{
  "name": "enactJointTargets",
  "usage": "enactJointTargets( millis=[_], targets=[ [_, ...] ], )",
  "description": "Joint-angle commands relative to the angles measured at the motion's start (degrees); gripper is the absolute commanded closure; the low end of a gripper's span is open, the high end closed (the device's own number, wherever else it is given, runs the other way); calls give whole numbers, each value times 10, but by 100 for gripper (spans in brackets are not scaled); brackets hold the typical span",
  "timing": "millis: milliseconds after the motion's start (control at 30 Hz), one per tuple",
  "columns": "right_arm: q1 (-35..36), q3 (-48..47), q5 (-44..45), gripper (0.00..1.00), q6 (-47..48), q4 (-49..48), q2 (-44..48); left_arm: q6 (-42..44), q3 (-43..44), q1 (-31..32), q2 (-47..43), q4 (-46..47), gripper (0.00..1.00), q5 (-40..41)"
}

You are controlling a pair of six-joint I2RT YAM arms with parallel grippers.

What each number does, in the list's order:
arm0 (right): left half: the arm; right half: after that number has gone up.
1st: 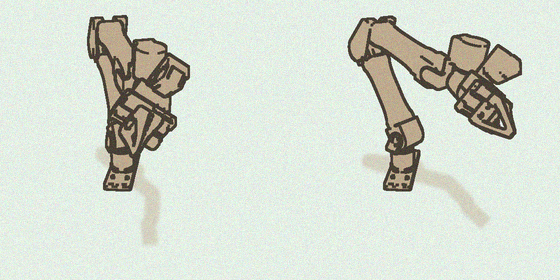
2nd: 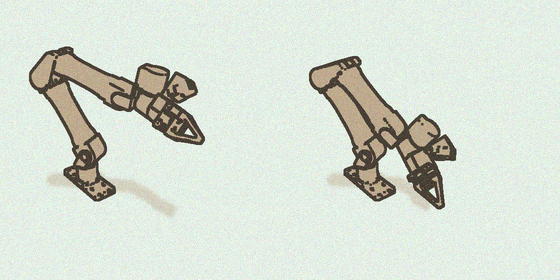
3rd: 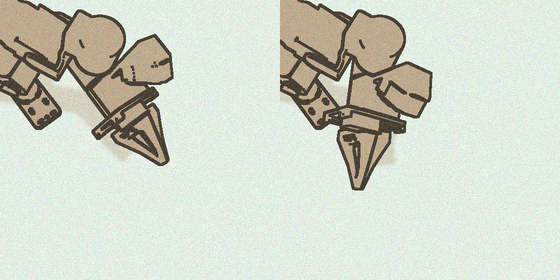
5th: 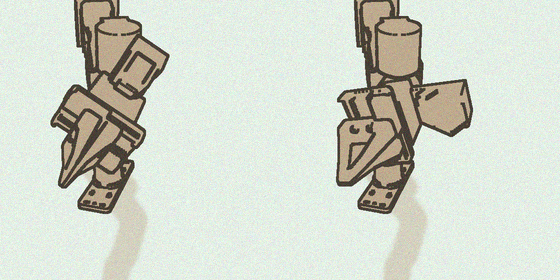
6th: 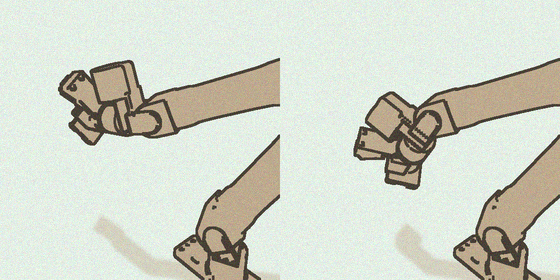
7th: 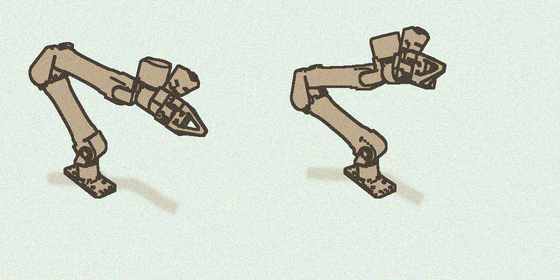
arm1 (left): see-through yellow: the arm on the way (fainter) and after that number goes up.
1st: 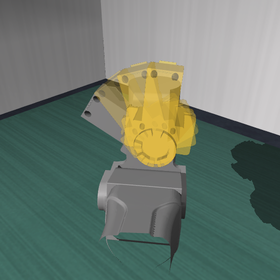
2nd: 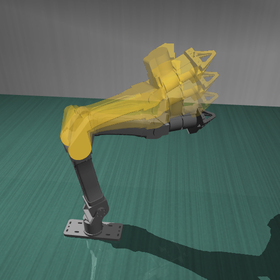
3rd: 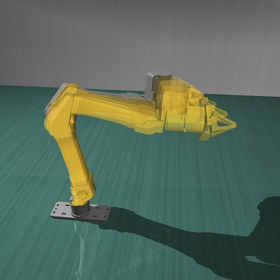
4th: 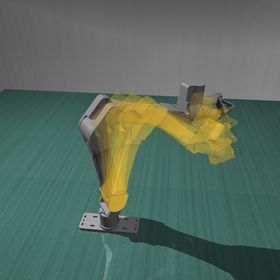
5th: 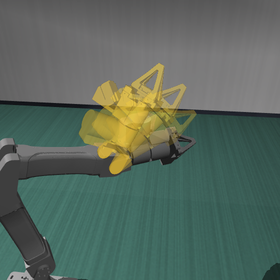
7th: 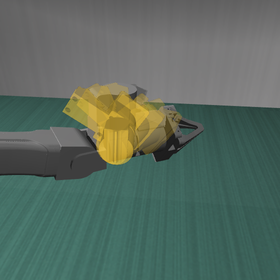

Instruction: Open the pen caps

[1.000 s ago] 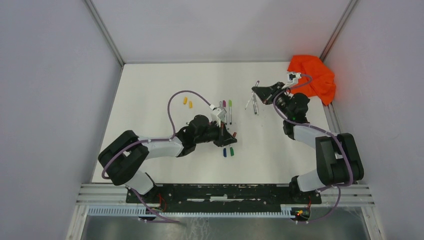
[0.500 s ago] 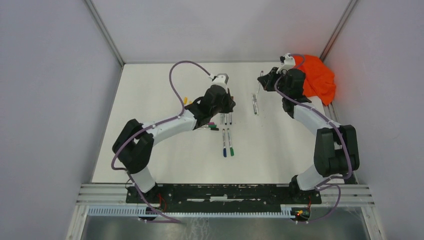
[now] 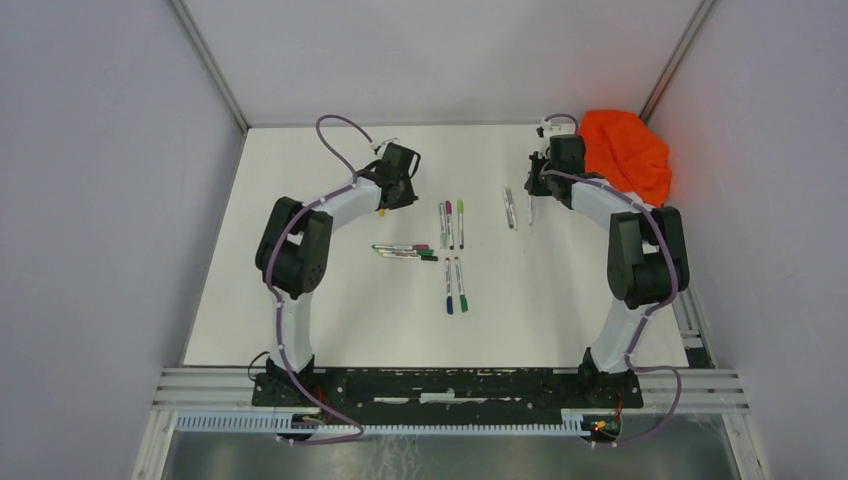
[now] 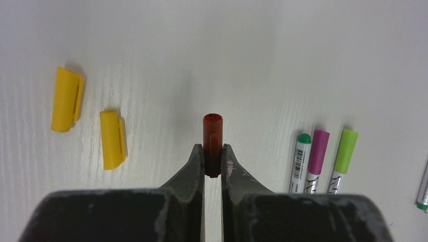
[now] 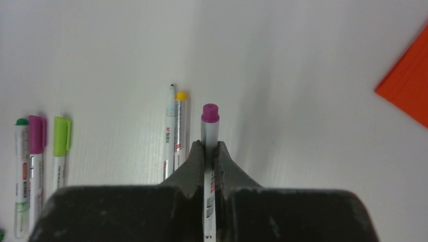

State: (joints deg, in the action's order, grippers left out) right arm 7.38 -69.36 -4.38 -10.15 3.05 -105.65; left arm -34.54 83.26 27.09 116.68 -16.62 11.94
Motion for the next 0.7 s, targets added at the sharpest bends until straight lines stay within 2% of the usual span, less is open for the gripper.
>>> enactJointTargets(
  millis=[0,233,467,600,667],
  targets=[
    [1,-68,33,100,36,61,-35,2,48,-3,17,-38,87,14],
    [9,-124,28,100,52,113,-87,8,63,-5,43,-75,80,30],
    [29,-139,24,100,51,121,-117,11,39,-7,37,-90,76,67],
    [37,-139,27,100,48,118,-131,9,29,-12,36,-92,69,74],
    [37,-139,26,95,47,118,-136,8,27,-13,36,-92,61,76]
  ],
)
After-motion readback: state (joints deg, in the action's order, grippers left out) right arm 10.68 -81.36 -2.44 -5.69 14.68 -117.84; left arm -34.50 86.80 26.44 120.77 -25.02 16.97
